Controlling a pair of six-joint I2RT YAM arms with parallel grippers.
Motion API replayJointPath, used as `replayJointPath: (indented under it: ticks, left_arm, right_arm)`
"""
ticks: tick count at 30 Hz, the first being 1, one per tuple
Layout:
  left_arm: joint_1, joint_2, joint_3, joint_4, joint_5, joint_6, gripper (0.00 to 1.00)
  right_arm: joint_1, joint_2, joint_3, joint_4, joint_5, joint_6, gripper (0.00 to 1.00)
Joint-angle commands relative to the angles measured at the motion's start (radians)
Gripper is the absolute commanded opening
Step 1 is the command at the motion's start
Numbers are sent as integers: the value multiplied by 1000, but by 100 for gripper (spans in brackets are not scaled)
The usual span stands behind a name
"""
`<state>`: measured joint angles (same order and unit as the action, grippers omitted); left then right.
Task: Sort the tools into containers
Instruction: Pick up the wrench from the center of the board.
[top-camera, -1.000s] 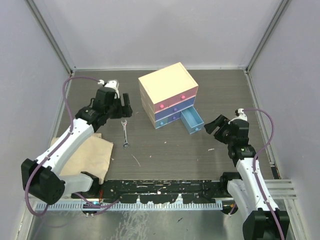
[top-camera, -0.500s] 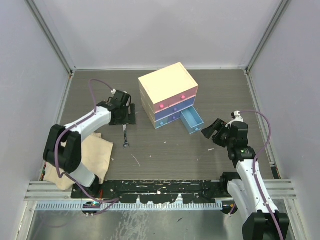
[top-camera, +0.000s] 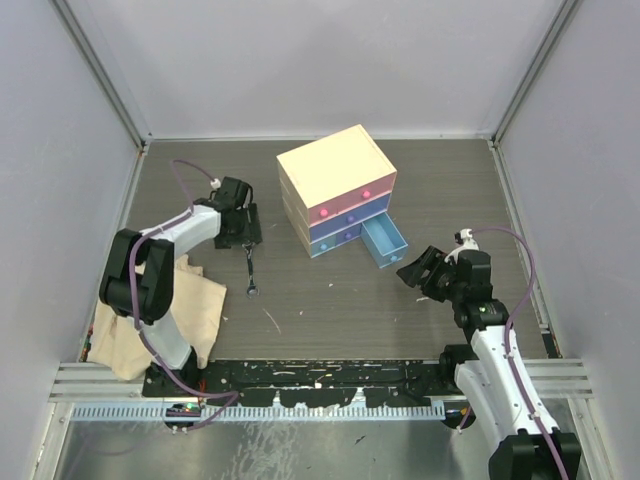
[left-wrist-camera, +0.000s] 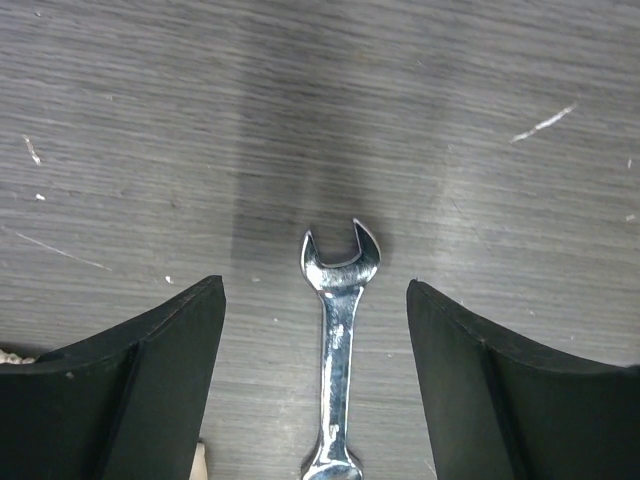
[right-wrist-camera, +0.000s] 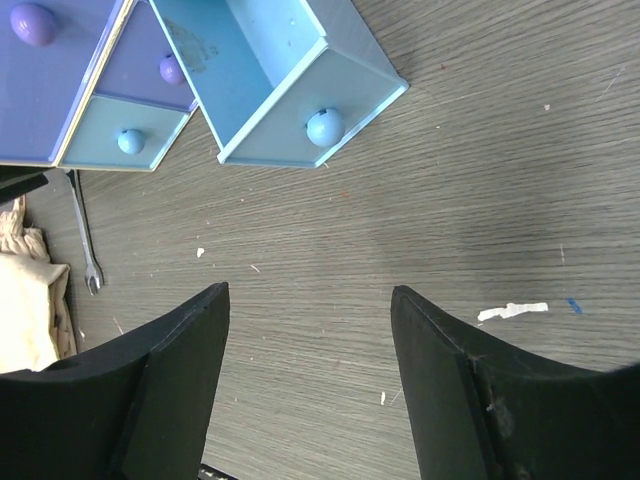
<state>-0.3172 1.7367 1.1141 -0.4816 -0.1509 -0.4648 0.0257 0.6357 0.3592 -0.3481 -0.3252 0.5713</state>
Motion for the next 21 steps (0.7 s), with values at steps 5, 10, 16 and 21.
replayJointPath:
  ticks: [5,10,16,21]
  left_arm:
    - [13,54,43,66,36,-39,68]
    - [11,81,55,58,36,-47,64]
    - [-26,117,104,-14,-40,-33,60]
    - [-58,125,115,-73,-108,-39,59]
  right_arm:
    - [26,22,-1,57,-17,19,69]
    - [36,16,-16,66,-12,35,68]
    - [41,10,-22,65,-11,38,67]
    - [43,6,-21,62,-9,40,67]
